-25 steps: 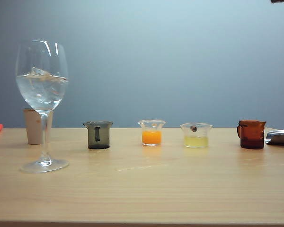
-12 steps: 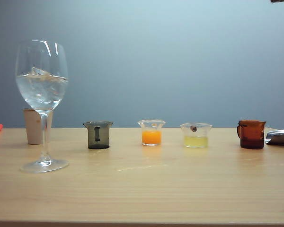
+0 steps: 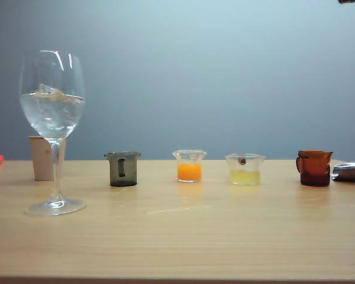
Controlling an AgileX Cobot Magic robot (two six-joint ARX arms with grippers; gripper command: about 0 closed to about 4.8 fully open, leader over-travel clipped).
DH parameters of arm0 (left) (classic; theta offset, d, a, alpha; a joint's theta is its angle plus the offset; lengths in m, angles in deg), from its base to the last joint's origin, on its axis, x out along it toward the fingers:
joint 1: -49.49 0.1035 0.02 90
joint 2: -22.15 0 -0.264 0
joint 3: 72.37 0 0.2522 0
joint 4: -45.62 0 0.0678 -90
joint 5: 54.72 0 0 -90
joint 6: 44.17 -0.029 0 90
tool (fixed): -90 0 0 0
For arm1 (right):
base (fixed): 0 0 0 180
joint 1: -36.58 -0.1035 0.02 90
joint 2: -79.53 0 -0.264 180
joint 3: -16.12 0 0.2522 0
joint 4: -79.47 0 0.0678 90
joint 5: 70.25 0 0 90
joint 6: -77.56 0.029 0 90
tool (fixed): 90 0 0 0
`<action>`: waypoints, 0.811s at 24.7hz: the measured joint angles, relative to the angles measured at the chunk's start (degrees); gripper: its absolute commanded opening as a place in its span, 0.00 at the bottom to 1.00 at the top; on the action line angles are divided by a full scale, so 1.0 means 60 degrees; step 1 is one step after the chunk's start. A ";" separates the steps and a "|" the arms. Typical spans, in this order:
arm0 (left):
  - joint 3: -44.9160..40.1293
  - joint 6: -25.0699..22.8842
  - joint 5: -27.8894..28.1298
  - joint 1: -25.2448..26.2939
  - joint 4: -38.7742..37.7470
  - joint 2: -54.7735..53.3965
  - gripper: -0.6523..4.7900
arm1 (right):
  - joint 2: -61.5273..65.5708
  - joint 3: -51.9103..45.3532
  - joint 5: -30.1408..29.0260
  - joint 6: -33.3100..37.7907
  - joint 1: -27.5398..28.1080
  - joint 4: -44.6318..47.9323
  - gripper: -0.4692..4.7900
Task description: Pick up the first measuring cup from the left, pour the coconut rum inside into the goblet, and finally put the measuring cup back in its original place.
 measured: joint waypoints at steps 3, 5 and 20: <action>0.0000 0.0000 0.0004 0.0000 -0.0004 0.0000 0.11 | 0.0000 0.0000 0.0000 0.0000 0.0000 0.0000 0.09; 0.0000 0.0000 0.0000 0.0000 0.0000 0.0000 0.11 | 0.0000 0.0000 0.0004 0.0000 0.0000 0.0000 0.09; -0.0004 0.0000 0.0000 0.0000 -0.0007 -0.0004 0.11 | -0.1738 -0.3049 0.0328 0.0000 0.3697 0.2382 0.09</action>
